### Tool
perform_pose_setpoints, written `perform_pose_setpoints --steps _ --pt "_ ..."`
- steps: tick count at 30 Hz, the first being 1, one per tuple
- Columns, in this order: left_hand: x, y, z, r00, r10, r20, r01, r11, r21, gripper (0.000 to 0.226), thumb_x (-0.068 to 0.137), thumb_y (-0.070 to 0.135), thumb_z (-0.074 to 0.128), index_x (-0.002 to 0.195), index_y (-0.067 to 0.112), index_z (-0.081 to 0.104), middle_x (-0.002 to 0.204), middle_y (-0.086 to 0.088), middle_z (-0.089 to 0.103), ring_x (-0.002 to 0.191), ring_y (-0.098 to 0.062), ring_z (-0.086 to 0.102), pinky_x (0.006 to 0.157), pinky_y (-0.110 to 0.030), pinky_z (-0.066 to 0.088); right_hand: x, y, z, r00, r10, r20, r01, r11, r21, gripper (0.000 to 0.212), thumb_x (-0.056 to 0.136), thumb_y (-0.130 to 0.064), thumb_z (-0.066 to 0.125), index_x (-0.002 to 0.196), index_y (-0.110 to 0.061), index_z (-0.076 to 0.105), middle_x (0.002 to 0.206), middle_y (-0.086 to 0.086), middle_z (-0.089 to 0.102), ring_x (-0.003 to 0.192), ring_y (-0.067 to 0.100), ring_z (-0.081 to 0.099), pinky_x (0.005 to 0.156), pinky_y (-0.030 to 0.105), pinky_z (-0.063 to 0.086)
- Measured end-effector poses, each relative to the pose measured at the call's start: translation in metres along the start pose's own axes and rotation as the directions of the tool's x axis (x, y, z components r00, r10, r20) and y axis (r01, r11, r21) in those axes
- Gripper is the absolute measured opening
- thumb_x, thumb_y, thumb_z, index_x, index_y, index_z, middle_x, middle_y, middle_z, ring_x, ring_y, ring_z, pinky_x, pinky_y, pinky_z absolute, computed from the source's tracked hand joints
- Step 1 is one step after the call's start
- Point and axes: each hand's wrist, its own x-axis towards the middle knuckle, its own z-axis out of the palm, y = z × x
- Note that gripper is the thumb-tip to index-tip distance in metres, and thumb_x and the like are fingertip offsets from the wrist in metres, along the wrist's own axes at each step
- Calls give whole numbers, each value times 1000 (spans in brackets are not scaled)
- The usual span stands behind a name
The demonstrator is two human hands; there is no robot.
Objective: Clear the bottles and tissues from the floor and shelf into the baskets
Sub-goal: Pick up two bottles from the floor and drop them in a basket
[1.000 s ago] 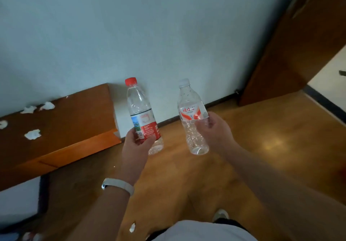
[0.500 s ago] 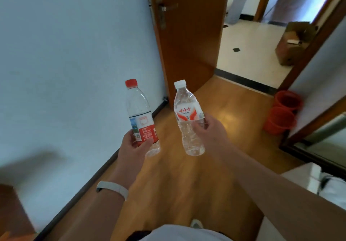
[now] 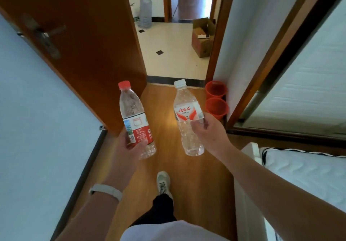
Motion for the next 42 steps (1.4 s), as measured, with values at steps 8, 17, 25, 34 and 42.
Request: perform_pose_setpoints --steps 8,17,25,34,42 --pt "157 28 47 970 -25 242 38 998 -51 45 81 47 71 122 44 52 112 22 67 100 2 65 71 -18 55 110 -4 -22 975 121 -187 -129 991 -31 33 88 -53 61 117 -38 54 103 -21 66 86 -2 66 62 14 51" --pt "306 60 90 874 -29 484 70 995 -66 53 83 35 76 129 34 50 110 19 69 101 -4 68 72 -22 57 202 -24 -52 894 177 -412 -240 965 -106 45 84 -62 54 117 -32 54 99 -17 66 85 3 66 68 22 56" --pt "371 74 153 813 -54 579 94 995 -40 58 73 20 82 122 23 52 113 0 67 94 -9 70 68 -21 56 249 5 -82 795 280 -538 -309 950 38 23 87 -50 62 103 -35 55 89 -18 67 74 -9 64 47 8 45" --pt "474 67 265 771 -159 616 82 985 151 64 73 9 83 126 18 48 109 -1 67 91 -9 70 64 -21 56 359 73 -121 694 449 -562 -405 890 210 15 88 -41 65 93 -32 54 83 -12 65 67 -8 62 44 9 43" --pt "572 91 363 647 -250 720 50 957 286 62 68 31 87 119 42 53 110 15 68 103 -10 67 81 -32 56 467 104 -171 642 514 -569 -452 853 262 29 86 -46 65 107 -30 52 90 -16 62 79 2 62 57 14 46"
